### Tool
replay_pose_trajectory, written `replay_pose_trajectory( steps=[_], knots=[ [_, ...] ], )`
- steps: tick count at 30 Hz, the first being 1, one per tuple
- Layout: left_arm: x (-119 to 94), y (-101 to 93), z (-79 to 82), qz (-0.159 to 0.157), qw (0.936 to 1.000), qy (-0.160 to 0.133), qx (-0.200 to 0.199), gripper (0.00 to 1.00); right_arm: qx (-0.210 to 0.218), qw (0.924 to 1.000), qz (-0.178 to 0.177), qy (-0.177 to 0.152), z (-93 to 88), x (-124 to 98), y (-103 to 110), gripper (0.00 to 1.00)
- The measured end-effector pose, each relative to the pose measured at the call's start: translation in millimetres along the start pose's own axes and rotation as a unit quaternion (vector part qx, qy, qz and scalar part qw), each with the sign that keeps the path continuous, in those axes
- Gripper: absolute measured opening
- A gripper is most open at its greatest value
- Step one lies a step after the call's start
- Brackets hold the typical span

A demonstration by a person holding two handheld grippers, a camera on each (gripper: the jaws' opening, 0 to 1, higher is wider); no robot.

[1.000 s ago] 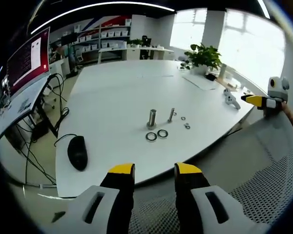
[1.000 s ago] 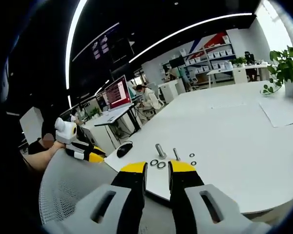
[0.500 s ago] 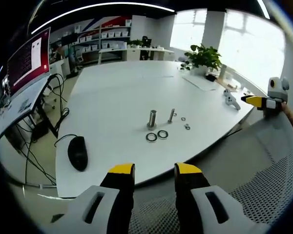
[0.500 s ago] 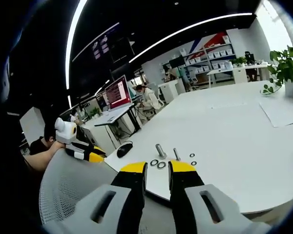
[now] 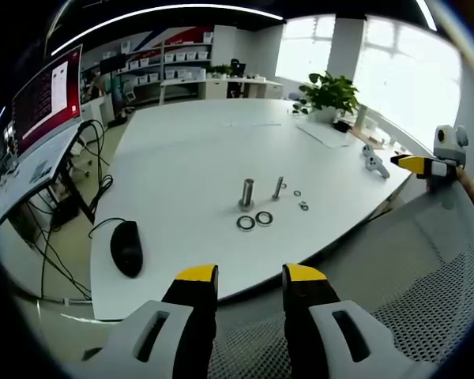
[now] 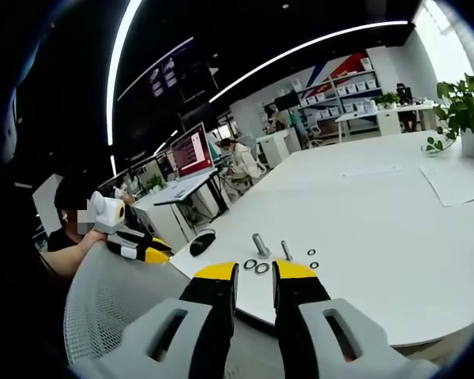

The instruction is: Place the washer onto the threaded stud by aligning its center hole with the stud, sliding it down to the base, and recovering from edge contact or off-axis alignment until the washer reaches the visible bottom stop.

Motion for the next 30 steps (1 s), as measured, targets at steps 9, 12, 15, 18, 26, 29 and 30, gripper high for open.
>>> replay_pose_trajectory(
  steps=[9,12,15,18,26,29,30],
  knots=[
    [-0.2,-0.5,-0.1,-0.001,1.0000,0.001,0.001,0.31,-0.003,1.0000,0.002,0.004,-0.9,0.1,1.4,0.20],
    [-0.1,-0.6,-0.2,-0.002,1.0000,0.002,0.002,0.31,-0.004,1.0000,0.003,0.005,-0.9,0.0,1.2,0.20],
    [0.0,-0.8,-0.2,-0.002,1.0000,0.003,0.002,0.31,-0.004,1.0000,0.004,0.005,-0.9,0.0,1.4,0.20],
    [-0.1,-0.7,-0.2,-0.002,1.0000,0.002,0.002,0.31,-0.004,1.0000,0.004,0.006,-1.2,0.1,1.5,0.20],
    [-0.1,-0.6,0.2,-0.002,1.0000,0.000,0.002,0.31,-0.003,1.0000,0.003,0.002,-0.7,-0.1,1.6,0.20],
    [-0.1,-0.6,0.3,-0.002,1.0000,0.000,0.002,0.31,-0.005,1.0000,0.005,0.006,-1.0,-0.2,1.8,0.21],
    [-0.2,-0.7,0.3,-0.002,1.0000,-0.001,0.002,0.31,-0.005,1.0000,0.005,0.007,-0.8,0.3,1.5,0.21]
  ],
)
Point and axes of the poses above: the point that each gripper's makers call its tool centre point, and the gripper's own axes: x roughly forward along the fingers, y roughly to its left, z roughly out of its top, the point moved 8 cm from there along -x, roughly backward along the fingers, and after that the axes turned 6 degrees about -z, right-handed, at the moved point
